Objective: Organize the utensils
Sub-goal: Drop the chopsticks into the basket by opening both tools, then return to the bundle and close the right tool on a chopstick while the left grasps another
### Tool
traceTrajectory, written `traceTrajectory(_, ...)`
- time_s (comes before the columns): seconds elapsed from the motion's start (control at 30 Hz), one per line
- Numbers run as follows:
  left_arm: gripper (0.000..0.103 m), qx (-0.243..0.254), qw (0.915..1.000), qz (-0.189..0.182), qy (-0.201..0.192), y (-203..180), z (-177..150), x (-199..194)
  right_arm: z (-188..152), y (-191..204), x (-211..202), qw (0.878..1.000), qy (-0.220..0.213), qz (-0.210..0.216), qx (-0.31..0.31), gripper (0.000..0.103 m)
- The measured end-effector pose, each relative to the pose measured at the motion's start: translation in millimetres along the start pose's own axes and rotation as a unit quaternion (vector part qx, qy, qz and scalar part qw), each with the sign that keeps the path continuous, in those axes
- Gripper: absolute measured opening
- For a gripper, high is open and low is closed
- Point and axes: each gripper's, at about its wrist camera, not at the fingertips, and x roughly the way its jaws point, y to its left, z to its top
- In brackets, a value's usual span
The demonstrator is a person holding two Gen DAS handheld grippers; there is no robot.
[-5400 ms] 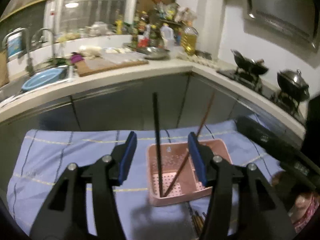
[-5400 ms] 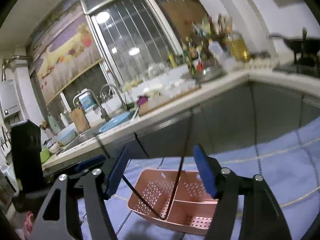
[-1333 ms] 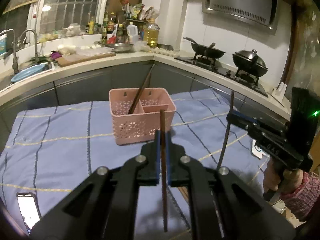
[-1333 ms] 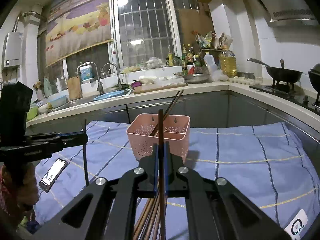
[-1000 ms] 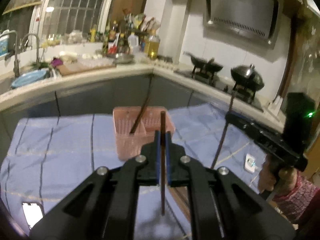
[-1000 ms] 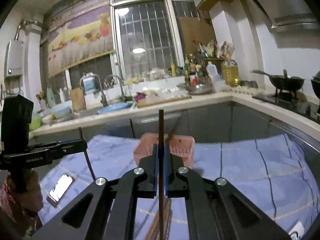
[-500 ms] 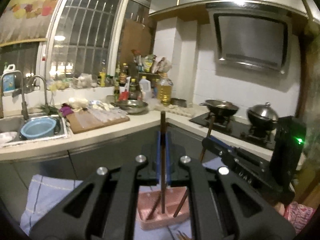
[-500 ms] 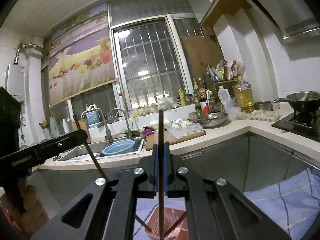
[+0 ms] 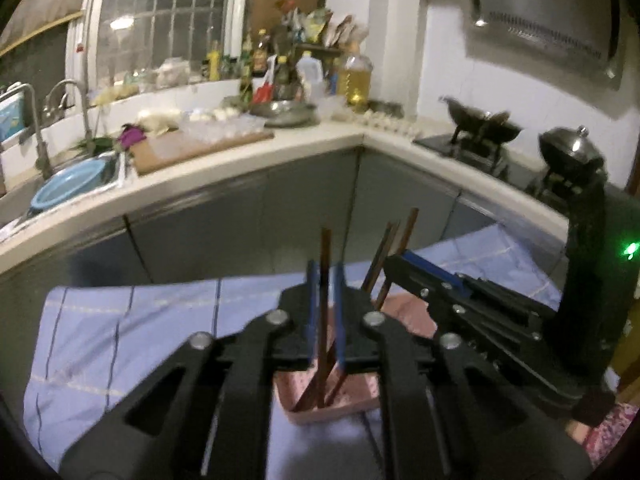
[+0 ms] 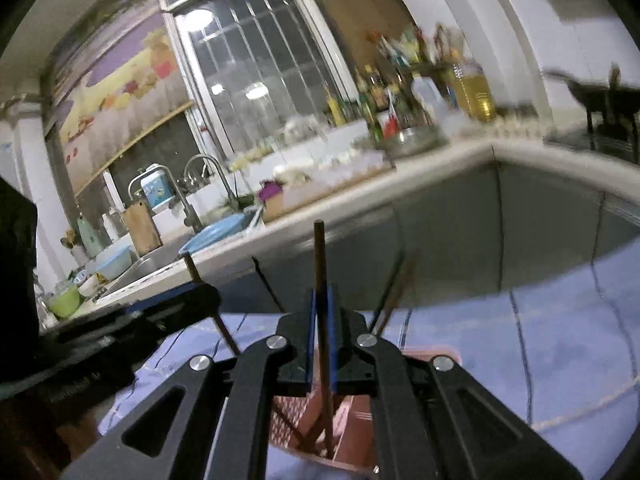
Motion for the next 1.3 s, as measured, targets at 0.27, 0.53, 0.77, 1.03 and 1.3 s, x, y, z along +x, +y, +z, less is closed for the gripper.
traceTrajectory(0.27,0.047,-0.023,0.9943,0.081,-0.066,-8.7,-40.5,-44.4,-19.1,15.3,-29.3,1.0,0.001,-0.01,-0.015,0.035)
traceTrajectory(0.53,0.05,-0.038,0.991,0.078,-0.103,-8.0,-76.7,-109.2,-48.3,30.1,-100.1,0.999,-0.047,-0.011,-0.019,0.046)
traceTrajectory(0.77,0.05,-0.03,0.9979,0.047,-0.032,-12.7,-134.3,-108.6,-118.1,20.3,-140.5,0.998,0.016,-0.054,-0.024,0.046)
traceTrajectory(1.03,0.05,-0.048,0.9936,-0.01,0.102,-20.5,-206.4,-71.0,-191.7,-18.0,-147.3,0.983,0.139,-0.121,-0.007,0.034)
traceTrajectory(1.3,0.046,-0.035,0.9828,-0.083,0.161,-59.1,-230.5,-51.8,-239.4,-3.3,-140.8,0.963,0.212,-0.135,-0.097,0.032)
